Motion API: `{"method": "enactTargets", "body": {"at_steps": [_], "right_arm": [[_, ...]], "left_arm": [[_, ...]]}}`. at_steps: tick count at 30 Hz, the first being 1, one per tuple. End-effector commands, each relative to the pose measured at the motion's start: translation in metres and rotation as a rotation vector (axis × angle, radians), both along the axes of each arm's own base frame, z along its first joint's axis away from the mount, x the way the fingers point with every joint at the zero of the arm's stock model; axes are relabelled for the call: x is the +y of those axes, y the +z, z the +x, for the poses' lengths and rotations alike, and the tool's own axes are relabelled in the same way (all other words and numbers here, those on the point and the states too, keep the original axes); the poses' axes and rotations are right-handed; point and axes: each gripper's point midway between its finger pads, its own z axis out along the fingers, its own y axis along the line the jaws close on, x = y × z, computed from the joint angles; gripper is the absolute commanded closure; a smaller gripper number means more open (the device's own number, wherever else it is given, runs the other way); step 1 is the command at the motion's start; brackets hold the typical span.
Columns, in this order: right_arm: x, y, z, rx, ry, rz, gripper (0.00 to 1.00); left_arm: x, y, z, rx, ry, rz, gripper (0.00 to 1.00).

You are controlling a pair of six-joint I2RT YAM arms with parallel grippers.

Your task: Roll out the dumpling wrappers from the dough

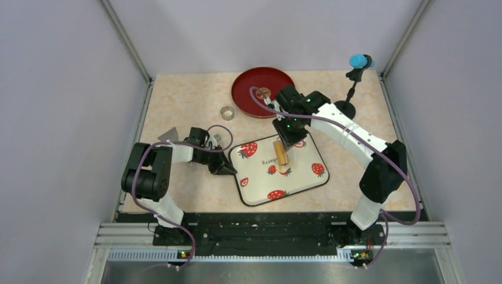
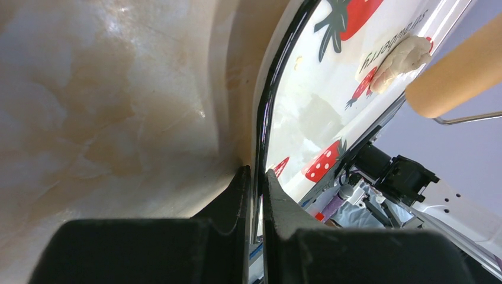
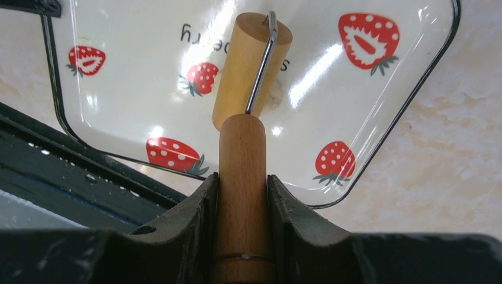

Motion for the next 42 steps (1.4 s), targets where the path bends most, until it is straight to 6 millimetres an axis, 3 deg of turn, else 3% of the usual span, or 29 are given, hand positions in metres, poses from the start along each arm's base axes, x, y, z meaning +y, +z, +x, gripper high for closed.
{"method": "enactTargets", "body": {"at_steps": [1,12,21,25,36,42], "right_arm": [[0.004,0.041,0.017,-0.121,0.009,0.056,1.0],[-0.016,0.013,0.017,-0.075,-0.025,-0.087,1.0],[0.003,0.012,0.006,-0.002,0.01,0.001,1.0],[0.001,0.005,0.003,0.025,0.005,-0.016,1.0],[-0.016,-0.029,-0.002,0.085,-0.017,-0.136,1.0],[-0.032,-0.032,0.005,0.051,-0.052,-0.231,1.0]], "left_arm": [[0.013,-0.028,-0.006,0.021,0.015,0.112,1.0],[0.013,-0.028,-0.006,0.023,0.014,0.111,1.0],[0.013,-0.029,-0.006,0.022,0.013,0.112,1.0],[0.013,-0.029,-0.007,0.022,0.013,0.111,1.0],[0.013,-0.029,-0.007,0.021,0.014,0.112,1.0],[0.014,-0.028,-0.006,0.012,0.018,0.122,1.0]]}}
